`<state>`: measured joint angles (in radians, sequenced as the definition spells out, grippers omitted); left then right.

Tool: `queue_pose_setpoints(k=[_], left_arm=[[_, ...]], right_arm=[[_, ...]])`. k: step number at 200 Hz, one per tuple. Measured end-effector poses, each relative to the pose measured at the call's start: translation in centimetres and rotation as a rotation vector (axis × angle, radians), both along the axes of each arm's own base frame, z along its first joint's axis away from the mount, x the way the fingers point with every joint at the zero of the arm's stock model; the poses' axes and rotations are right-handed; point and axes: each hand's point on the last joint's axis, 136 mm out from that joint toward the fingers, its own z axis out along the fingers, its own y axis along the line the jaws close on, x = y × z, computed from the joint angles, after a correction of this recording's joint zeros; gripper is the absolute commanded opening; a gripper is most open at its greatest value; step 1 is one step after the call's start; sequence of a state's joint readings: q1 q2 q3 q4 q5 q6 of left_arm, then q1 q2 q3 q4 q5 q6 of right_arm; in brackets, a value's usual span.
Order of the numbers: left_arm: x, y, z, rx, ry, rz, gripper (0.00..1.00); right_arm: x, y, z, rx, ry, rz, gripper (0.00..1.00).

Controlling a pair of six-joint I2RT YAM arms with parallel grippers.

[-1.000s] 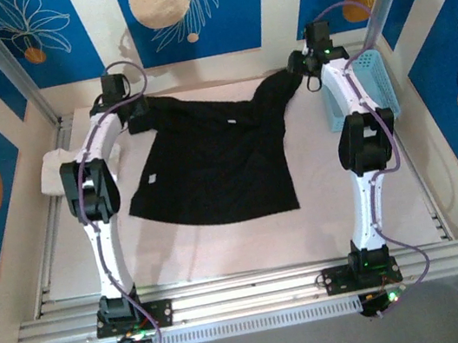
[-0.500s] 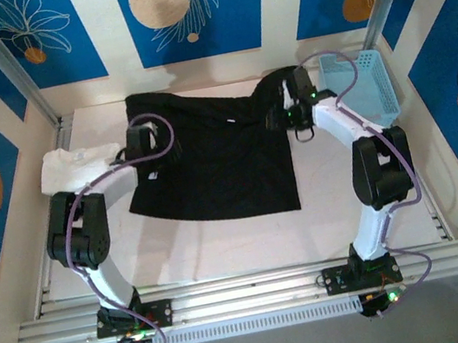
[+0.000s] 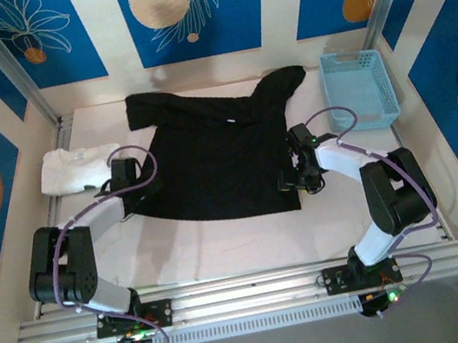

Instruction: Fold the inside-out t-shirt

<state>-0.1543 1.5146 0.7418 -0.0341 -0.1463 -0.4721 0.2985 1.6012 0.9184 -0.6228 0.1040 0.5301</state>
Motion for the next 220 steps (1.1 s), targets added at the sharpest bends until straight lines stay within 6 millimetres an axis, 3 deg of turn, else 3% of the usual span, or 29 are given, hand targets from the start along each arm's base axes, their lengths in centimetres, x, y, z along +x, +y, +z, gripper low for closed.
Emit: queue_pose_setpoints(k=[67, 101, 132, 144, 183, 199, 220], left_arm=[[-1.2, 0.5, -3.1, -0.072, 0.116, -0.015, 0.68], [-0.6, 0.6, -3.3, -0.129, 0.103, -0.021, 0.43], [-0.5, -0.1, -3.6, -0.176, 0.105, -0.051, 0.12], [-0.6, -0.4, -3.7, -0.193, 0.111, -0.062, 0.00], [-1.8, -1.2, -2.9, -0.258, 0.093, -0.080, 0.00], [-2.1, -1.8, -0.4, -0.301, 0.026, -0.088, 0.00], [-1.3, -2.8, 6.3, -0.394, -0.166, -0.107, 0.00]], right_arm=[[-1.0, 1.0, -1.2, -0.015, 0.039, 0.027, 0.43], [-1.2, 1.6, -1.3, -0.003, 0.040, 0.039, 0.14], [-0.7, 2.2, -0.6, 0.037, 0.000, 0.040, 0.03], [-0.2, 2.4, 0.7, 0.058, -0.051, 0.038, 0.01], [2.6, 1.6, 7.8, 0.150, -0.313, -0.010, 0.00], [3.4, 0.9, 10.9, 0.191, -0.417, -0.035, 0.00], [4.2, 0.2, 15.4, 0.239, -0.541, -0.055, 0.00]])
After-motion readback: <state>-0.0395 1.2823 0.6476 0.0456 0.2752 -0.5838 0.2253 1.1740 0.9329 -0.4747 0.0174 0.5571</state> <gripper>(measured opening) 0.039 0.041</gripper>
